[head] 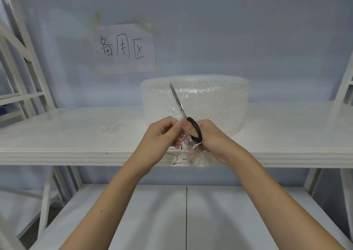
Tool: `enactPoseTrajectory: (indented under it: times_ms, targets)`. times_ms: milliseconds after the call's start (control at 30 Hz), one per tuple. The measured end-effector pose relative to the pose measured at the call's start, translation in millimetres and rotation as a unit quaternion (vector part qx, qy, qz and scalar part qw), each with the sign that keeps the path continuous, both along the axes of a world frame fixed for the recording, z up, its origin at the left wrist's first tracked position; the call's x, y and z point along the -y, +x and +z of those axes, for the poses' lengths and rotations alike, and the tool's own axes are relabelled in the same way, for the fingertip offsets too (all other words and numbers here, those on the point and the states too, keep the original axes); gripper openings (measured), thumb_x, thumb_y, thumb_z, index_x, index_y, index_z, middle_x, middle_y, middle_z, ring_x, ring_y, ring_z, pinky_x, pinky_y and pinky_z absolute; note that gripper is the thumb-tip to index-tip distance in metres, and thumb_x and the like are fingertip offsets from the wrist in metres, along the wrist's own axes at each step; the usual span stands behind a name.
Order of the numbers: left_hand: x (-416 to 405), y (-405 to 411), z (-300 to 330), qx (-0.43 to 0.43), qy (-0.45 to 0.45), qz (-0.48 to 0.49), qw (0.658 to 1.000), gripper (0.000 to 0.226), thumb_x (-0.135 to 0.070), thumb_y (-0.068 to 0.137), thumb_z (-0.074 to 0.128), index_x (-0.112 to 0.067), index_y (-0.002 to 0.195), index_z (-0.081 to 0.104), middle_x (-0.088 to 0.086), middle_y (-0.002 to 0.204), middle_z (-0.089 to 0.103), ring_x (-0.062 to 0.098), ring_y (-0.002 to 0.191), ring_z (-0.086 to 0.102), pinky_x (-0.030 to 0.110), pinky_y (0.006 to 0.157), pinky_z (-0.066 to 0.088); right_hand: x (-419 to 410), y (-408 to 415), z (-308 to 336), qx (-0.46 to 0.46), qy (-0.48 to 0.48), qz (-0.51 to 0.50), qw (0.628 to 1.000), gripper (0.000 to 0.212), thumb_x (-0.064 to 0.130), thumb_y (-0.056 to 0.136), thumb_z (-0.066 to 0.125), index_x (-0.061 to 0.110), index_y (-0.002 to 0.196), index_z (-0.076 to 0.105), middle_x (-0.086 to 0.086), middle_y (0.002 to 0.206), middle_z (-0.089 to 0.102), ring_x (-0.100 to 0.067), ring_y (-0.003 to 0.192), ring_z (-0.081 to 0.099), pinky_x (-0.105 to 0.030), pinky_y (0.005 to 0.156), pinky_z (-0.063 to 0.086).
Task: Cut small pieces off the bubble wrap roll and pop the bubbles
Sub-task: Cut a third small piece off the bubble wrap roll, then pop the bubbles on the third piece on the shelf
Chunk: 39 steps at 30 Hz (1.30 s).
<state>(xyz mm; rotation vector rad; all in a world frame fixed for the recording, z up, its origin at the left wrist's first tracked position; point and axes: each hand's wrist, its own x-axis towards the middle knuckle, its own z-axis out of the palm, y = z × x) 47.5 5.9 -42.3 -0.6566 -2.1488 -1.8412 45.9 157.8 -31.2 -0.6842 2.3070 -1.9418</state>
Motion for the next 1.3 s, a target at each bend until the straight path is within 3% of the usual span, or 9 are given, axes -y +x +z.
enactPoseTrajectory:
  times_ms: [200,333,400,533,633,833,967,1100,1300]
  targets:
    - [13,7,-7,0.022,0.005,-0.008,1.0,0.022,-0.01,0.098,0.052,0.004,0.082,0.059,0.008,0.071,0.053,0.015,0.061,0.051,0.023,0.061,0.049,11,3,4,-0.017,0.006,-0.062,0.998,0.048,0.046,0.082,0.069,0.0,0.071,0.064,0.0,0.056,0.058,-0.016,0.042,0.047,-0.025,0.042,0.044]
    - [22,8,-8,0.036,0.024,0.007,0.999,0.03,-0.009,0.098,0.052,-0.01,0.068,0.055,0.003,0.066,0.053,0.014,0.058,0.052,0.023,0.061,0.049,-1,7,11,-0.054,-0.164,-0.195,0.965,0.025,0.032,0.088,0.067,0.009,0.078,0.067,-0.007,0.085,0.069,-0.014,0.033,0.049,-0.021,0.03,0.04]
    - [25,10,-6,0.033,0.023,0.005,0.999,0.03,-0.01,0.098,0.052,-0.011,0.068,0.056,0.002,0.066,0.054,0.015,0.059,0.052,0.024,0.061,0.049,-27,4,11,-0.071,-0.192,-0.259,0.944,0.022,0.033,0.089,0.066,0.012,0.082,0.067,-0.01,0.089,0.071,-0.013,0.032,0.051,-0.02,0.03,0.039]
    - [25,12,-3,0.027,0.018,-0.006,0.999,0.028,-0.011,0.099,0.052,-0.011,0.07,0.056,0.001,0.065,0.054,0.015,0.059,0.053,0.024,0.06,0.049,-86,-5,2,-0.083,-0.024,-0.401,0.912,0.032,0.041,0.085,0.07,0.009,0.083,0.07,-0.011,0.081,0.071,-0.019,0.041,0.058,-0.029,0.044,0.05]
    - [23,12,-2,0.028,0.019,-0.012,0.999,0.027,-0.012,0.099,0.052,-0.01,0.072,0.056,0.002,0.066,0.054,0.016,0.059,0.053,0.024,0.06,0.05,-115,-9,1,-0.04,0.068,-0.445,0.892,0.042,0.041,0.086,0.068,0.0,0.084,0.071,-0.016,0.073,0.071,-0.024,0.047,0.059,-0.03,0.05,0.052]
    - [18,11,-2,0.026,0.002,-0.019,0.999,0.025,-0.016,0.099,0.054,-0.01,0.076,0.061,-0.001,0.068,0.06,0.015,0.06,0.055,0.028,0.064,0.051,-137,-21,-1,0.024,0.311,-0.455,0.834,0.048,0.043,0.09,0.054,0.0,0.072,0.065,-0.013,0.064,0.069,-0.031,0.055,0.063,-0.034,0.054,0.054]
    - [20,11,0,0.021,-0.003,-0.014,1.0,0.025,-0.015,0.099,0.053,-0.009,0.076,0.061,-0.001,0.067,0.06,0.015,0.06,0.055,0.028,0.063,0.051,-133,-28,4,0.057,0.475,-0.411,0.776,0.044,0.048,0.093,0.045,0.011,0.07,0.05,-0.009,0.07,0.059,-0.025,0.061,0.055,-0.029,0.054,0.039]
    - [30,11,0,0.022,0.001,-0.005,1.0,0.025,-0.015,0.099,0.053,-0.007,0.077,0.061,-0.001,0.067,0.06,0.015,0.059,0.055,0.026,0.062,0.051,-124,-23,14,0.082,0.481,-0.41,0.77,0.046,0.046,0.097,0.033,0.009,0.075,0.05,-0.009,0.075,0.055,-0.028,0.071,0.055,-0.032,0.065,0.041]
    - [50,5,-1,0.025,0.009,0.018,1.0,0.024,-0.016,0.098,0.055,-0.007,0.077,0.062,0.0,0.068,0.062,0.015,0.06,0.056,0.026,0.062,0.051,-92,-16,19,-0.044,0.516,-0.467,0.717,0.041,0.038,0.095,0.043,0.008,0.067,0.047,-0.009,0.072,0.052,-0.024,0.059,0.045,-0.03,0.057,0.034]
